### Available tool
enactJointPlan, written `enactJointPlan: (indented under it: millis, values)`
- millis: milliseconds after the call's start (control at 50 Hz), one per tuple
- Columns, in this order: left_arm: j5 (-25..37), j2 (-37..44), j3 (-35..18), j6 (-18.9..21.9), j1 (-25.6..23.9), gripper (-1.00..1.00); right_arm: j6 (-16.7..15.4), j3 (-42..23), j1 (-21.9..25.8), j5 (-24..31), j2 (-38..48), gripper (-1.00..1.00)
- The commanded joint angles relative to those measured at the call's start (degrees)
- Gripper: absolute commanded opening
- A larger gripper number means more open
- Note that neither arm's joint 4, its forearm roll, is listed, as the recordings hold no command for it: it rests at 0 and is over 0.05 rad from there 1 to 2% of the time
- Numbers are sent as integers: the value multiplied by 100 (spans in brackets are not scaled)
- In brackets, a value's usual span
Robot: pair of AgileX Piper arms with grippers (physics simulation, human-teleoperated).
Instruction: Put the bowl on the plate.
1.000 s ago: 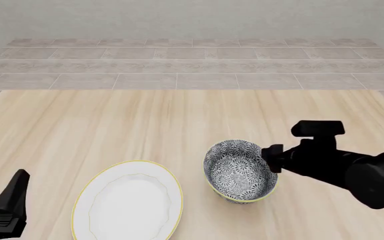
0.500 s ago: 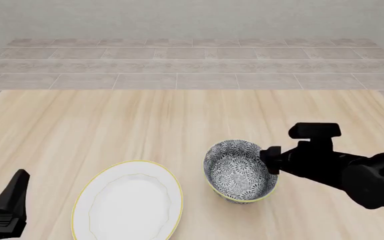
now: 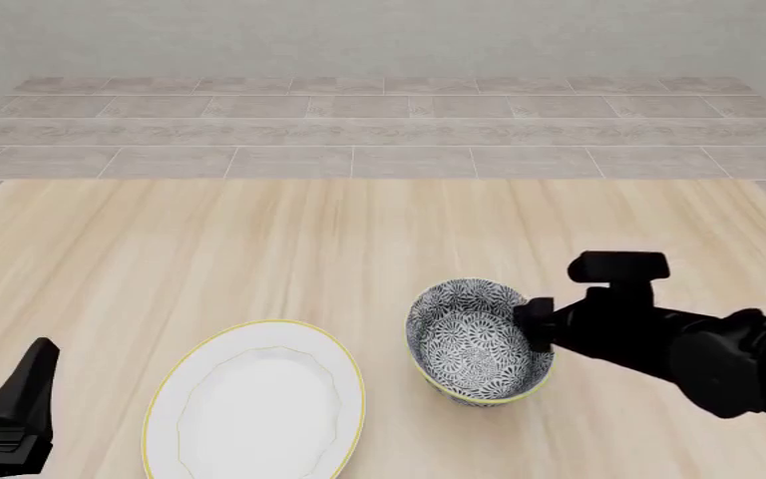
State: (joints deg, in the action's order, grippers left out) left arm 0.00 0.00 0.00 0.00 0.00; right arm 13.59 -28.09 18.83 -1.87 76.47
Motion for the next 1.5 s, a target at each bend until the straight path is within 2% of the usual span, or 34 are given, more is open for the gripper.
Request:
enactJointPlan:
  millis: [20,1500]
  values:
    - [0,0,0,0,0,100,31,-6,39,-94,151,100]
    - [0,0,0,0,0,100,125,41,63,-401,563,100]
